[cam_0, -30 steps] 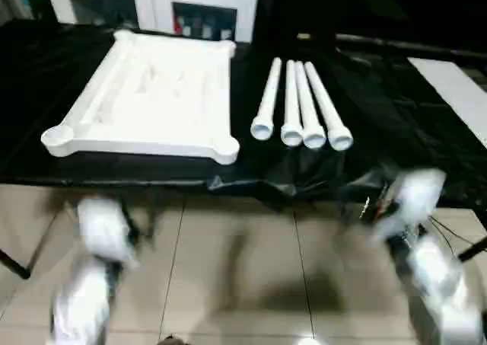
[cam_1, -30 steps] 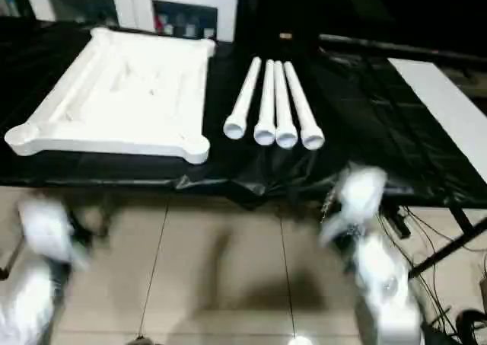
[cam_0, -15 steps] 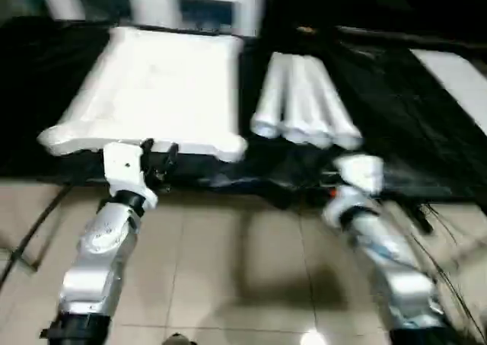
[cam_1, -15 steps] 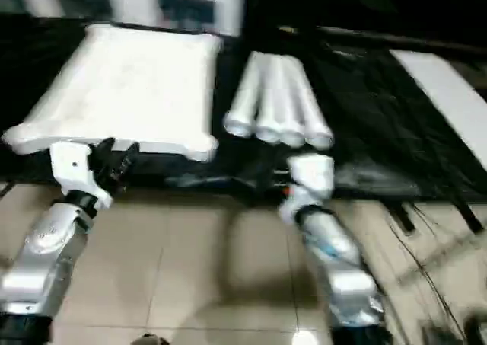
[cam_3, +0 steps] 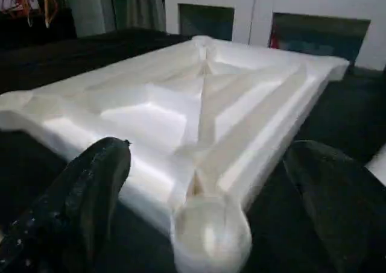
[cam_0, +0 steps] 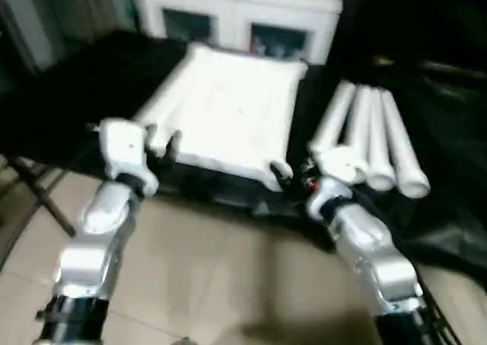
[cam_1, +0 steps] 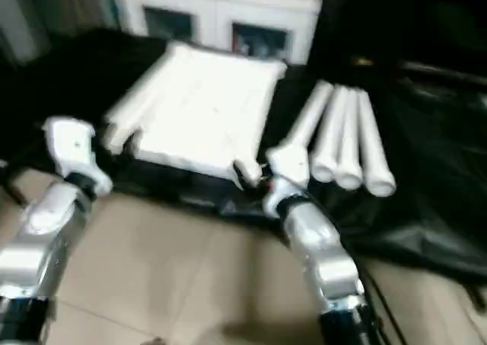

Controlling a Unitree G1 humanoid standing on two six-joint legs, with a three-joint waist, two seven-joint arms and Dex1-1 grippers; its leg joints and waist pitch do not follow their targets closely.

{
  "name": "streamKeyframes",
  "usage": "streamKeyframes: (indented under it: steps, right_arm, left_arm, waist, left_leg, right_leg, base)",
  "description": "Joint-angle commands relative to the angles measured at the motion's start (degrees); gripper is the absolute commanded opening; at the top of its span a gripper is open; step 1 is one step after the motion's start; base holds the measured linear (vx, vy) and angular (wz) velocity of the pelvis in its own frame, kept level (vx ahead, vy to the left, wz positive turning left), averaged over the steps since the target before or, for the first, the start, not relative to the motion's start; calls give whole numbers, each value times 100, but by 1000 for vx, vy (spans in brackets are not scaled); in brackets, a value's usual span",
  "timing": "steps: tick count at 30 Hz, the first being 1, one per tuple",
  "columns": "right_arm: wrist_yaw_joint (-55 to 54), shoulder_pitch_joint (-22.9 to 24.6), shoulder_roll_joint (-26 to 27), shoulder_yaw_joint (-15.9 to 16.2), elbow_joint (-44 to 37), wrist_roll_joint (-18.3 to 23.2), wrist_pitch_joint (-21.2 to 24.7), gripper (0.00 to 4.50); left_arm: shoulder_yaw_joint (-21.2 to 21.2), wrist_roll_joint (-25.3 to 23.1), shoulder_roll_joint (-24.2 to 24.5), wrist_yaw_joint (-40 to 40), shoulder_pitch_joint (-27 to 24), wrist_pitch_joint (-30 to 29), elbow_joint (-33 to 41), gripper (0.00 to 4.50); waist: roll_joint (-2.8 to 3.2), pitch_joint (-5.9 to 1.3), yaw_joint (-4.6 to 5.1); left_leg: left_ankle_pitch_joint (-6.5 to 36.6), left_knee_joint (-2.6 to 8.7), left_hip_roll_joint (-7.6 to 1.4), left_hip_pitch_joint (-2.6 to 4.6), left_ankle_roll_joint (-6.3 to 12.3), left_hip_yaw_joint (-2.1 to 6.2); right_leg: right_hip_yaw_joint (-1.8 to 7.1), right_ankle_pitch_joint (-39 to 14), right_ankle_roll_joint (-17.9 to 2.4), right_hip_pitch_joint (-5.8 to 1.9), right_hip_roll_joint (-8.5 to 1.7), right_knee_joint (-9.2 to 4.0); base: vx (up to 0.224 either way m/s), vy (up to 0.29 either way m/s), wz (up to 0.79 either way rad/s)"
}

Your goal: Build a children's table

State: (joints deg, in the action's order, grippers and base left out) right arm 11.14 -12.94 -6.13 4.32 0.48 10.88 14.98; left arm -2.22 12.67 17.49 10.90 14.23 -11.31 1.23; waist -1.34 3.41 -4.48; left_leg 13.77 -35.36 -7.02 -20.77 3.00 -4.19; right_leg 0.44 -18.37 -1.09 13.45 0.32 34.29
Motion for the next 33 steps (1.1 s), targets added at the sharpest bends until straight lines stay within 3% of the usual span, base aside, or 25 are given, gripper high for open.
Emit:
streamKeyframes:
  steps: [1, 2, 3, 4, 5, 6, 7, 8, 9, 10, 11, 12, 13, 15, 17, 18, 19, 20, 22, 23, 24, 26, 27, 30, 33]
  right_arm:
    - [-38, -85, 31, 5, -105, 43, 71, 450]
    - [-67, -89, 25, -92, -203, 90, 190, 450]
    - [-129, -98, 13, -206, -311, 136, 300, 450]
    - [-153, -100, 7, -243, -357, 160, 361, 450]
    - [-178, -104, -12, -269, -389, 161, 424, 450]
    - [-216, -110, -49, -306, -428, 140, 506, 450]
    - [-224, -115, -71, -323, -432, 117, 517, 450]
    - [-214, -125, -78, -360, -447, 148, 557, 450]
    - [-211, -129, -79, -376, -457, 164, 584, 450]
    - [-213, -129, -79, -386, -464, 173, 605, 450]
    - [-220, -130, -87, -392, -468, 162, 623, 450]
    - [-190, -122, -132, -354, -470, 98, 639, 450]
    - [-172, -121, -145, -337, -470, 86, 655, 450]
    - [-153, -127, -157, -307, -507, 79, 753, 450]
    - [-160, -120, -164, -300, -546, 85, 807, 450]
    - [-165, -112, -165, -302, -570, 89, 831, 450]
    - [-162, -105, -162, -303, -591, 89, 859, 450]
    - [-156, -92, -160, -304, -620, 86, 884, 450]
    - [-160, -78, -160, -315, -666, 96, 915, 450]
    - [-173, -71, -155, -335, -698, 109, 936, 450]
    - [-181, -67, -150, -351, -718, 117, 951, 450]
    - [-187, -68, -124, -407, -771, 180, 1041, 450]
    - [-185, -62, -140, -417, -816, 185, 1094, 450]
    - [-183, 34, -170, -441, -882, 193, 1135, 450]
    - [-262, 93, -177, -498, -878, 161, 1163, 450]
  left_arm:
    - [-106, -23, 75, -52, 22, -106, 23, 255]
    - [-198, -21, 110, -38, 63, -231, 103, 255]
    - [-270, -6, 182, 25, 101, -404, 188, 255]
    - [-284, 9, 228, 65, 113, -472, 218, 255]
    - [-294, 28, 280, 108, 120, -540, 243, 255]
    - [-318, 64, 358, 163, 127, -667, 285, 255]
    - [-343, 92, 387, 173, 126, -739, 304, 255]
    - [-421, 196, 408, 183, 133, -856, 299, 255]
    - [-452, 242, 421, 184, 136, -904, 295, 255]
    - [-467, 266, 432, 182, 135, -928, 293, 255]
    - [-486, 275, 457, 179, 136, -943, 278, 255]
    - [-589, 318, 544, 209, 165, -951, 231, 255]
    - [-628, 324, 575, 208, 188, -956, 205, 255]
    - [-763, 365, 643, 286, 266, -1072, 193, 255]
    - [-775, 346, 711, 355, 289, -1185, 244, 255]
    - [-735, 334, 734, 376, 275, -1256, 295, 255]
    - [-678, 314, 712, 371, 231, -1317, 369, 255]
    - [-620, 319, 642, 341, 167, -1392, 461, 255]
    - [-558, 289, 571, 240, 133, -1437, 510, 255]
    - [-538, 291, 538, 205, 119, -1411, 525, 255]
    - [-527, 296, 516, 186, 111, -1389, 533, 255]
    - [-507, 289, 496, 189, 106, -1323, 564, 255]
    - [-496, 330, 465, 229, 103, -1303, 601, 255]
    - [-399, 267, 384, 246, 33, -1239, 605, 255]
    - [-318, 194, 256, 229, 2, -1199, 535, 255]
  waist:
    - [144, -314, -118]
    - [348, -408, 156]
    - [294, -599, 394]
    - [324, -588, 306]
    - [342, -559, 319]
    - [164, -510, 313]
    - [161, -467, 286]
    - [14, -389, 274]
    - [-278, -308, 233]
    - [-358, -234, -36]
    - [-367, -238, -102]
    - [-318, -299, -147]
    - [-316, -352, -84]
    - [-158, -354, 30]
    - [119, -262, 72]
    - [349, -223, 327]
    - [432, -358, 406]
    - [365, -445, 424]
    - [244, -477, 401]
    - [170, -496, 374]
    - [-54, -525, 282]
    - [-151, -564, 198]
    - [-142, -573, 198]
    - [-28, -409, 257]
    - [-6, -309, 291]
  left_leg:
    - [-322, 356, -272, 22, -92, -94]
    - [-409, 674, -683, 528, 338, 375]
    - [-663, 553, -1085, 1251, 1648, 902]
    - [-1323, 384, -1010, 1128, 2150, 845]
    - [-1461, 361, -1095, 1099, 1804, 522]
    - [-1311, 535, -1041, 904, 1392, 254]
    - [-1079, 631, -1052, 872, 1132, 9]
    - [-429, 754, -1021, 888, 776, -312]
    - [1172, 663, -565, 804, 259, -835]
    - [2214, -270, 67, 758, -206, -947]
    - [1849, -526, 56, 470, -216, -666]
    - [721, -692, -92, -36, -309, -201]
    - [451, -751, -38, -175, -390, -111]
    - [-352, -575, -50, -292, -563, -2]
    - [-666, 148, -284, -146, -345, -36]
    - [753, 672, -703, 39, -265, 278]
    - [1022, 698, -958, 448, -19, 568]
    - [726, 567, -1090, 789, 766, 713]
    - [-2824, 173, -813, 628, 1998, 495]
    - [-3717, 67, -674, 514, 1995, 406]
    - [-4034, -130, -208, 112, 1317, 39]
    - [-2941, -1, -61, -193, 487, -146]
    - [-1866, 127, -128, -186, 95, -178]
    - [-66, 395, -330, -103, -502, -212]
    - [1369, 491, -458, 33, -905, -305]
  right_leg:
    - [269, -1048, -1043, -298, -576, -674]
    - [-250, -219, -501, 129, -172, -28]
    - [-407, -666, 20, 919, -265, 623]
    - [-383, -452, 386, 1101, -380, 803]
    - [-353, -184, 493, 1252, -457, 864]
    - [-405, 326, 553, 1227, -475, 890]
    - [-439, 529, 427, 1287, -501, 857]
    - [-414, 1081, -109, 1303, -627, 592]
    - [-174, 795, -729, 996, -648, 28]
    - [705, -2264, -1367, 659, -907, -734]
    - [1007, -3060, -1639, 290, -1262, -783]
    - [958, -2828, -1549, -47, -1451, -575]
    - [876, -2359, -1478, -105, -1349, -453]
    - [517, -976, -1817, 66, -1088, -500]
    - [8, -1238, -1478, 284, -758, -575]
    - [-357, -1192, -871, 431, -284, -97]
    - [-430, -892, -680, 689, -256, 345]
    - [-376, -306, -430, 1020, -391, 590]
    - [-229, 898, 203, 1266, -545, 512]
    - [-129, 1348, 263, 1214, -634, 321]
    - [43, 2571, 198, 915, -784, 31]
    - [119, 4235, -286, 615, -827, 130]
    - [60, 4137, -424, 513, -809, 105]
    - [0, 1440, -822, 536, -725, -116]
    - [40, -898, -714, 698, -691, -308]
  base:
    - [173, 54, 28]
    - [208, 103, 5]
    - [311, 117, 4]
    - [204, 66, -6]
    - [180, 55, -5]
    - [151, 43, -31]
    - [151, 43, -31]
    - [147, -21, -57]
    - [167, -93, -46]
    - [167, -93, -46]
    - [190, -88, -42]
    - [169, -33, -34]
    - [169, -33, -34]
    - [133, -14, -5]
    - [142, 26, 1]
    - [169, 104, -10]
    - [169, 104, -10]
    - [176, 71, 0]
    - [141, 33, 12]
    - [105, -3, 0]
    - [0, 0, 0]
    - [-5, -29, 2]
    - [-27, -92, -3]
    - [-20, -57, -3]
    - [-56, -56, -3]
